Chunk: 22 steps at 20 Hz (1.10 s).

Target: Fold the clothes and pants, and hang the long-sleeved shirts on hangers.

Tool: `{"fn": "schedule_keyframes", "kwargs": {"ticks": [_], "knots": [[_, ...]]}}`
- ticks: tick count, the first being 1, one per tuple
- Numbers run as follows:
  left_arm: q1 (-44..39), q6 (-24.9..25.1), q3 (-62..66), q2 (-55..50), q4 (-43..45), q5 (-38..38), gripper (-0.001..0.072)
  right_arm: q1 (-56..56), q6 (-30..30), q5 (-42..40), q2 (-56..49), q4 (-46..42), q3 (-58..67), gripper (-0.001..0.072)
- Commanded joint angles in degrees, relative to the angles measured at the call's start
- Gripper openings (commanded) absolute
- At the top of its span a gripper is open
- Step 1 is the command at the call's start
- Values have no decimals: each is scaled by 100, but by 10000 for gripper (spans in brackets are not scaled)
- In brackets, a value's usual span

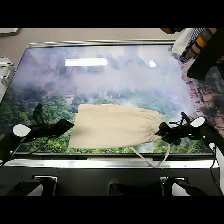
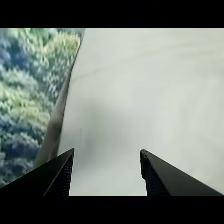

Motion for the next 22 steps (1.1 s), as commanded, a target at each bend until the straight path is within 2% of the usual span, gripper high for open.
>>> {"fn": "schedule_keyframes", "kwargs": {"ticks": [1,4,8,17,22], "knots": [[442,894,264,-26,-76,-214,489,2,-133,17,4,116,-2,329],[479,1069,264,-31,-72,-98,489,2,-136,-11,109,33,2,332],[474,1327,264,-31,-70,195,489,2,-125,-28,654,-254,11,426],[483,1340,293,-72,-72,529,489,2,168,597,1958,-1263,13,453],[457,1368,1064,-1078,-76,533,489,2,463,542,2343,-1342,398,467]]}}
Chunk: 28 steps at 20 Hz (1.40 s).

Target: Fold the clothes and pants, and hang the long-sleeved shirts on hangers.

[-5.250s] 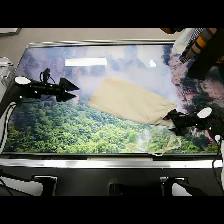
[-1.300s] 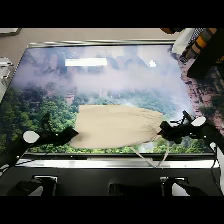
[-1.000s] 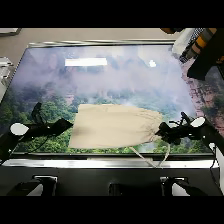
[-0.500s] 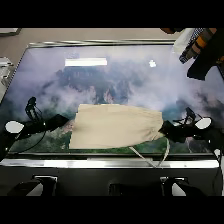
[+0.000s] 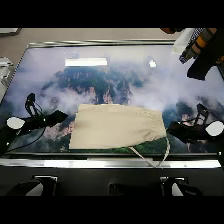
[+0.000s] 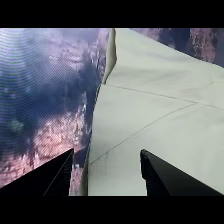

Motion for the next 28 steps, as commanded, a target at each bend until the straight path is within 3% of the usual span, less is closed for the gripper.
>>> {"fn": "schedule_keyframes", "kwargs": {"ticks": [1,4,8,15,21,23,25,26,27,28], "knots": [[-48,136,612,-852,-39,-2,489,2,175,-31,188,-120,293,489],[-151,734,1204,-1847,-610,-308,489,2,345,-225,188,-57,348,489],[-216,977,1803,-2710,-750,-605,487,2,367,-227,188,-33,348,489],[-225,1502,1932,-2796,-706,-824,487,2,479,-374,188,-11,348,489],[-219,1556,1932,-3032,-702,-1152,480,2,516,-398,188,7,348,488],[-221,1648,1932,-3086,-704,-1174,273,2,516,-400,188,15,348,488],[-214,1646,1934,-3084,-730,-1054,205,2,516,-404,188,31,348,488],[-214,1648,1937,-3082,-732,-1034,64,2,516,-404,188,31,348,488],[-214,1646,1937,-3077,-734,-1034,15,2,516,-404,188,31,348,487],[-214,1646,1939,-3064,-750,-1049,14,2,516,-404,188,31,348,485]]}}
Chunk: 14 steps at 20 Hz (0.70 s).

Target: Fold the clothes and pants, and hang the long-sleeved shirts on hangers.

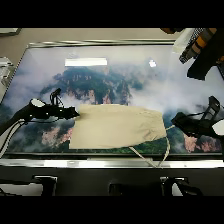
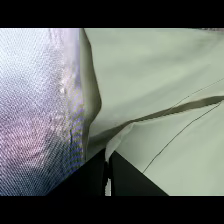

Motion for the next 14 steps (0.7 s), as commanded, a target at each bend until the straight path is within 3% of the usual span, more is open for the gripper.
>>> {"fn": "schedule_keyframes", "kwargs": {"ticks": [1,6,14], "knots": [[7,35,13,20,-24,-22,14,2,0,4,4,4,7,482],[7,144,584,68,-380,-258,14,2,-2,-55,4,-2,7,482],[-81,184,1154,-42,-1657,944,13,2,-2,-315,4,-4,-2,481]]}}
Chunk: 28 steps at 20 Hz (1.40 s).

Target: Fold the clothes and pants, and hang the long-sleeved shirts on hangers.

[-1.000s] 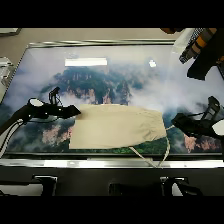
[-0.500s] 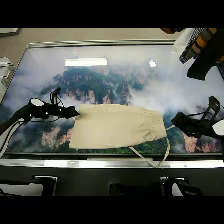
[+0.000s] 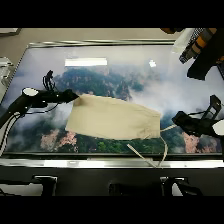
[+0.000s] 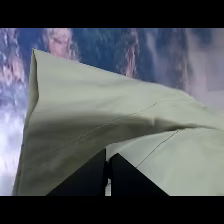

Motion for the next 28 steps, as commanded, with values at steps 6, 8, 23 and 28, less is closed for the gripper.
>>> {"fn": "schedule_keyframes", "kwargs": {"ticks": [6,8,23,28], "knots": [[-435,13,105,-389,-732,726,14,2,-175,487,-579,273,-50,562],[-433,15,105,-439,-730,723,13,2,-468,597,-968,933,-227,563],[-319,15,105,-479,-726,782,14,4,-632,-358,-1460,2243,-1285,464],[-304,13,105,-479,-726,734,14,2,-726,-793,-1460,2612,-1285,63]]}}
